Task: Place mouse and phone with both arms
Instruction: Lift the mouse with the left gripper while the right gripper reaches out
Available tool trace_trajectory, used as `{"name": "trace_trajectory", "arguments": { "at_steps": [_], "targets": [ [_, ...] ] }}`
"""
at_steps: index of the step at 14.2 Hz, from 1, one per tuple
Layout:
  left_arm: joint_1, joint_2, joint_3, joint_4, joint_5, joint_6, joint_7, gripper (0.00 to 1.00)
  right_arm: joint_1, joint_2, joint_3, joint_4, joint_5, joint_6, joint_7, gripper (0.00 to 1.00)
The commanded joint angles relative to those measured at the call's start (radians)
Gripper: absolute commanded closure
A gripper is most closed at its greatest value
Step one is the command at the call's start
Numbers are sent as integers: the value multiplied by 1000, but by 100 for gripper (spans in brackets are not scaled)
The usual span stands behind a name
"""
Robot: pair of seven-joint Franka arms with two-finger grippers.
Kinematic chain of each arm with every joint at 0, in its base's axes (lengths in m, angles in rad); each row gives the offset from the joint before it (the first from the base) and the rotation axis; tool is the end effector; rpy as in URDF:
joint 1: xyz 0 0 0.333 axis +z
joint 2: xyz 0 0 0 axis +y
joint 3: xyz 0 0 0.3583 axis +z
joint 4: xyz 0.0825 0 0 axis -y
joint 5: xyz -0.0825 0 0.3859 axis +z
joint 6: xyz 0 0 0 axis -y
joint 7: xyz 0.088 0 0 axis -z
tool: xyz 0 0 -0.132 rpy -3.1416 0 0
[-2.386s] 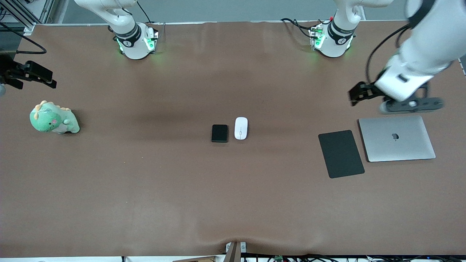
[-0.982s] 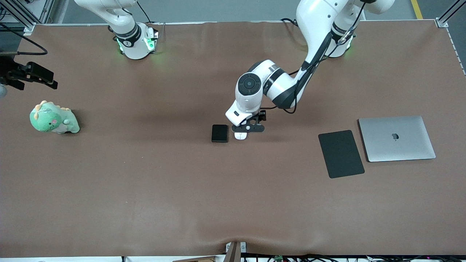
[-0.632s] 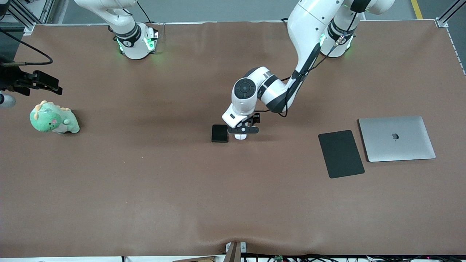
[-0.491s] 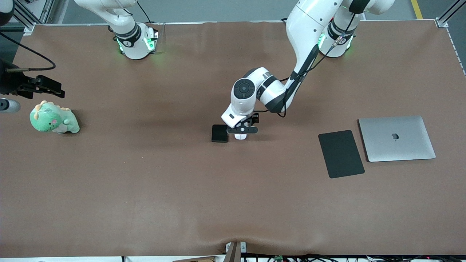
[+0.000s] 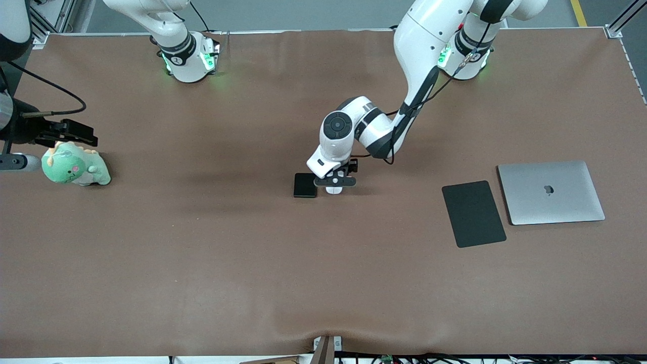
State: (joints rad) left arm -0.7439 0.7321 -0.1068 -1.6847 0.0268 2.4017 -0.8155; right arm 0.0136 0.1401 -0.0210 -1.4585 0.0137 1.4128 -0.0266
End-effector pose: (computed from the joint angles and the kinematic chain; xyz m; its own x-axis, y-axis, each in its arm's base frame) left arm 0.4715 -0.5241 0.1792 0.9985 -0.0289 -0.0465 -0.0276 -0.9992 0.0286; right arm 0.5819 -0.0014 0.6020 0.9826 0.0211 -0.1843 0.0186 -0.9997 -0.0157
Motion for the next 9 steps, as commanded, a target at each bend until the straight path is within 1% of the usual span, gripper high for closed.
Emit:
{"name": "trace_trajectory", "arguments": {
  "at_steps": [1, 2, 3, 4, 5, 7, 9],
  "targets": [
    [-11, 12, 7, 7, 47, 19, -11, 13, 19, 36, 3, 10, 5, 21, -7, 0],
    [-11, 15, 7, 7, 59, 19, -14, 16, 20, 36, 4, 9, 8, 43, -6, 0],
    [-11, 19, 7, 7, 59, 19, -14, 21, 23, 44, 4, 7, 6, 51, -7, 0],
    [-11, 20, 7, 7, 61, 19, -14, 29, 26, 58, 4, 7, 8, 51, -6, 0],
    [-11, 18, 7, 7, 61, 19, -14, 38, 32, 65, 4, 7, 9, 52, -4, 0],
    [-11, 13, 7, 7, 61, 19, -13, 60, 55, 78, 4, 7, 11, 66, 5, 0],
    [-9, -5, 12, 4, 65, 10, -13, 76, 71, 90, 3, 7, 43, 84, 8, 0]
  ]
}}
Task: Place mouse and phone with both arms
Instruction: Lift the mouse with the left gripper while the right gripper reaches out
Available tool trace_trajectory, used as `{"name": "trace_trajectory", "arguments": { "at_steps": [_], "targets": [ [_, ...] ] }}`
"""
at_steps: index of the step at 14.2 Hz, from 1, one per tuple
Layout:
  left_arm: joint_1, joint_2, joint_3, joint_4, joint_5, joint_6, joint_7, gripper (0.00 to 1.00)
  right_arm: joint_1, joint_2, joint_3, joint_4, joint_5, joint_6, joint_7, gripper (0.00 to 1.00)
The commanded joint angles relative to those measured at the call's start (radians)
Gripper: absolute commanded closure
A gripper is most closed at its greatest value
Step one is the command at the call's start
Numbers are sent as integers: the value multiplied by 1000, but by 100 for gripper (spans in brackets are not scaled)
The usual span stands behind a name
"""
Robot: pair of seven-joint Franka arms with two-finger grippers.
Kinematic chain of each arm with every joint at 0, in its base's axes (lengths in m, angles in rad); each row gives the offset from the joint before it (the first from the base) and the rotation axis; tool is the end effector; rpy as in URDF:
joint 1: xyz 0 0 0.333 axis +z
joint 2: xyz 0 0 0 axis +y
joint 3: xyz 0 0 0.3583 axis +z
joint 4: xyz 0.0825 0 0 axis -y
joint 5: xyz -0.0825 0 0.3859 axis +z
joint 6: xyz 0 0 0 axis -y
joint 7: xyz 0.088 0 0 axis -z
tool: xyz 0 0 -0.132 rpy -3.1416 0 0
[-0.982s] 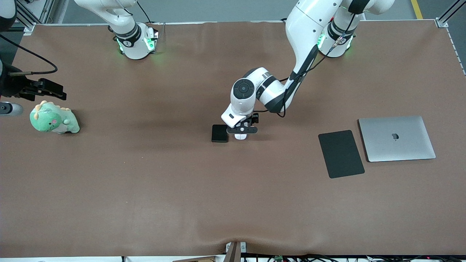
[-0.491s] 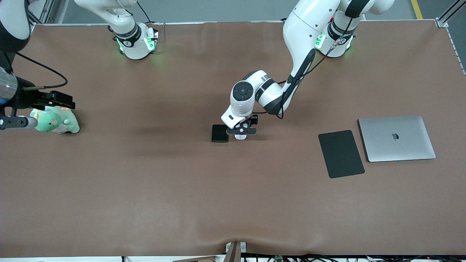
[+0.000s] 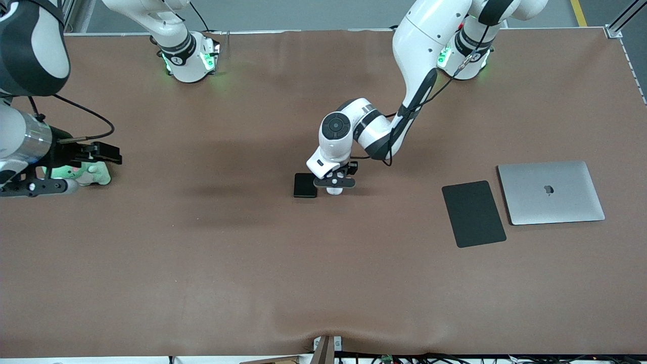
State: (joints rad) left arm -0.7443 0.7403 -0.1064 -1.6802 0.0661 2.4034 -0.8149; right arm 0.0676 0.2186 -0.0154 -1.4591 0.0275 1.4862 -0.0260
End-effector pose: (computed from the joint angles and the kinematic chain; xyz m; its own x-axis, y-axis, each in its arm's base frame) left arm 0.4726 -0.5239 0.1753 0.9979 -0.0579 -0.0284 -0.0576 -0.9983 0.0105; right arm 0.6109 0.0367 0.5595 0.9787 0.0792 -0.1896 0.0751 -0.9968 -0.0289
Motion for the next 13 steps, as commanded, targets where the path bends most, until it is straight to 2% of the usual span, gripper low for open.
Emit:
{"name": "trace_trajectory", "arguments": {
  "at_steps": [1, 4, 7, 9, 13],
  "targets": [
    [0, -34, 11, -10, 38, 5, -12, 79, 21, 21, -3, 8, 38, 20, 8, 0],
    [55, -146, 14, -82, 72, 3, -9, 79, 43, 39, -3, 6, 64, 35, 8, 0],
    [178, -316, 11, -228, 148, 3, 22, 80, 69, 57, -3, 3, 83, 63, 37, 0],
    [233, -393, 13, -304, 162, 3, 46, 82, 101, 61, -3, 3, 86, 78, 115, 0],
    [377, -434, 13, -351, 167, 3, 68, 83, 191, 94, -3, 2, 106, 127, 236, 0]
  ]
}}
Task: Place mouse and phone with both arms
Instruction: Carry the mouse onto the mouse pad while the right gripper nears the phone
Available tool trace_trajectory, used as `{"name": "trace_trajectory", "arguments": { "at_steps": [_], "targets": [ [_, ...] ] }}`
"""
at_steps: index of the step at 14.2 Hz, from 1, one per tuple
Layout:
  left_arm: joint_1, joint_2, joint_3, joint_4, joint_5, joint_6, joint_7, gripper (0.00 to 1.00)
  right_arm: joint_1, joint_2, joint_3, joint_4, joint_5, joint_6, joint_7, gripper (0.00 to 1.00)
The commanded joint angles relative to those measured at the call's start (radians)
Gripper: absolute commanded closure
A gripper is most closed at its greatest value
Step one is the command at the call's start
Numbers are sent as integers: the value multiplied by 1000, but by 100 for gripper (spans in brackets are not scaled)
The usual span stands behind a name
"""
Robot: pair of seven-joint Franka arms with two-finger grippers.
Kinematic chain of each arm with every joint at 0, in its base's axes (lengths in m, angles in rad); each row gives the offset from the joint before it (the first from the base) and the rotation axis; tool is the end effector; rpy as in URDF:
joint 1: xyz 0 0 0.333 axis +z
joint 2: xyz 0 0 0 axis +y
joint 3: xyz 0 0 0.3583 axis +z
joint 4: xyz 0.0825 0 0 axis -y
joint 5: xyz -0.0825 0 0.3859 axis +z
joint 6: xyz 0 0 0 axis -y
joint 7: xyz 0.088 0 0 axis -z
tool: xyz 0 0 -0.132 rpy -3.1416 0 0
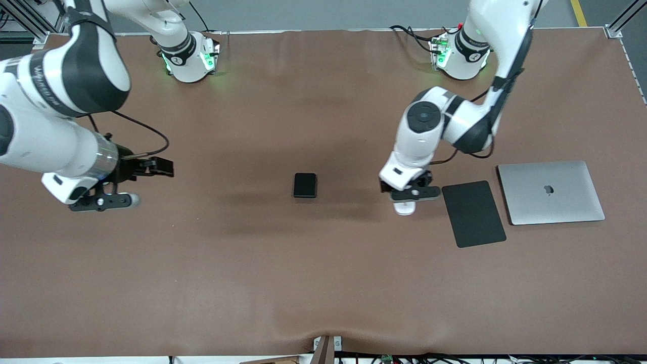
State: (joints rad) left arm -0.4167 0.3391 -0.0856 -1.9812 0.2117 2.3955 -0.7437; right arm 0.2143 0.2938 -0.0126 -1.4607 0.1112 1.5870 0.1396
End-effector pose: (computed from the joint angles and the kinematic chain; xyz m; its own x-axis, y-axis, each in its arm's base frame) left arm 0.5592 -0.2982 0.3169 0.9863 0.0930 0.1359 0.1001 -0.9939 -0.0463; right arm 0.6260 0.1438 0.5186 0.9820 0.0577 -0.1798 0.0436 -0.9957 -0.0812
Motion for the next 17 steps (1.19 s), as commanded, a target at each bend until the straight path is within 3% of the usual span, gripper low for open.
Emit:
{"name": "trace_trajectory", "arguments": {
  "at_steps": [1, 8, 17],
  "targets": [
    [88, -26, -8, -54, 34, 11, 15, 83, 65, 27, -6, 3, 25, 34, 99, 0],
    [288, 14, -14, -79, 71, 33, 222, 83, 198, 97, -6, 5, 27, 117, 222, 0],
    [426, 136, -14, -119, 72, 272, 345, 83, 310, 202, -6, 5, 68, 237, 253, 0]
  ]
}}
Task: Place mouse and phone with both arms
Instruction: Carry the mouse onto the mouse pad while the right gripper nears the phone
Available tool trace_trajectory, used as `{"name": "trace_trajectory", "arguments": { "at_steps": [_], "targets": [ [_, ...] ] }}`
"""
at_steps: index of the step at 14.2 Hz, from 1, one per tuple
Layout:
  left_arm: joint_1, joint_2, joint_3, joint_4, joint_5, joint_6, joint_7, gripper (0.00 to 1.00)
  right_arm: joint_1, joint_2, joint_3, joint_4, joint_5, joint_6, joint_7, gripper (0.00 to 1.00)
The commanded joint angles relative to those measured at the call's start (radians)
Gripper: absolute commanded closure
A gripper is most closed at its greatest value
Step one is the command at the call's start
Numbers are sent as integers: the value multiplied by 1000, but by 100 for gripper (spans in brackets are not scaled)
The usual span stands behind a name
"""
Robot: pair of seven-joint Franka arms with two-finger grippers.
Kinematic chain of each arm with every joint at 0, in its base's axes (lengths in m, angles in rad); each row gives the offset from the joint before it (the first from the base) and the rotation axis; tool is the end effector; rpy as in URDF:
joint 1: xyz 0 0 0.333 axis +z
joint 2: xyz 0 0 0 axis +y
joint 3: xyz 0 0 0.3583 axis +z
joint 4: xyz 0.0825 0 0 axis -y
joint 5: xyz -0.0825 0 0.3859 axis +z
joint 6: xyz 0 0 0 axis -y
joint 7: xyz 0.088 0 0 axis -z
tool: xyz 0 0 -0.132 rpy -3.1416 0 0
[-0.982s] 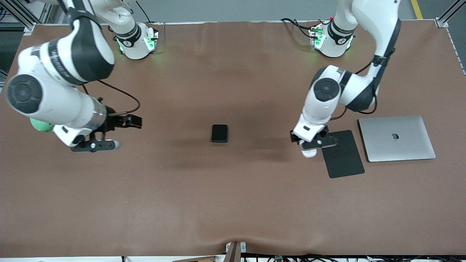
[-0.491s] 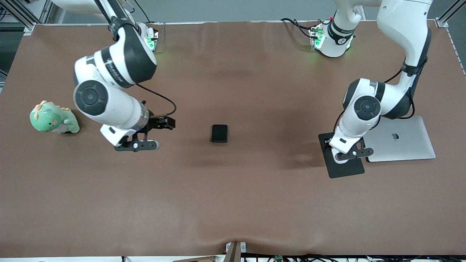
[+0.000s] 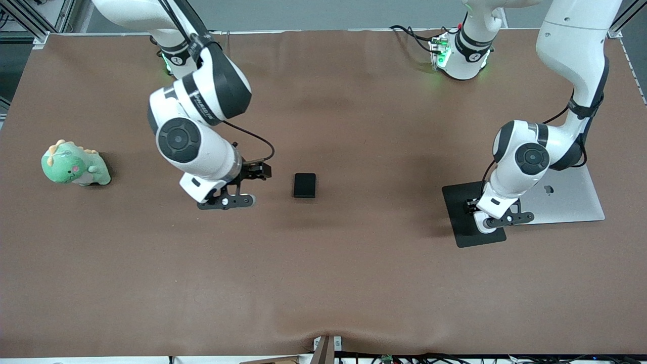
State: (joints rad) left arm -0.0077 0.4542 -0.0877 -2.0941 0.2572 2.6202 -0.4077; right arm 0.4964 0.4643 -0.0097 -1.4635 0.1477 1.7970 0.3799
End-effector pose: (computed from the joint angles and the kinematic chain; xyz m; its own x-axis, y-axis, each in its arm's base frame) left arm 0.6097 -0.0599 0.2205 0.9897 0.0998 0.1021 0.1073 -0.9917 -0.0705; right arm 0.6063 0.3402 0.4176 0.9825 0.0704 -0.1726 0.0582 -0.9955 -0.0749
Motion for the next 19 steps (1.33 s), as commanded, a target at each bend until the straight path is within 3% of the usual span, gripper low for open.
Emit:
{"name": "trace_trajectory", "arguments": {
  "at_steps": [1, 6, 8, 9, 11, 12, 13, 19],
  "targets": [
    [18, 30, -12, -6, 25, 58, 33, 82, 36, 46, -9, 8, 35, 38, 13, 0],
    [20, 41, -12, -6, 27, 61, 69, 81, 85, 138, -9, 6, 35, 133, 86, 0],
    [18, 47, -12, -6, 27, 63, 69, 75, 105, 169, -9, 6, 36, 173, 88, 0],
    [18, 50, -12, -4, 27, 66, 69, 68, 113, 181, -9, 6, 36, 191, 89, 0],
    [18, 52, -12, -1, 27, 66, 69, 40, 120, 206, -9, 6, 36, 209, 88, 0],
    [18, 52, -12, 0, 25, 66, 69, 15, 122, 217, -9, 6, 36, 214, 88, 0],
    [18, 51, -12, 0, 25, 66, 67, 0, 123, 224, -9, 5, 38, 216, 88, 0],
    [17, -75, -23, 14, 20, -7, 59, 0, 166, 287, -7, -5, 41, 291, 178, 0]
  ]
}}
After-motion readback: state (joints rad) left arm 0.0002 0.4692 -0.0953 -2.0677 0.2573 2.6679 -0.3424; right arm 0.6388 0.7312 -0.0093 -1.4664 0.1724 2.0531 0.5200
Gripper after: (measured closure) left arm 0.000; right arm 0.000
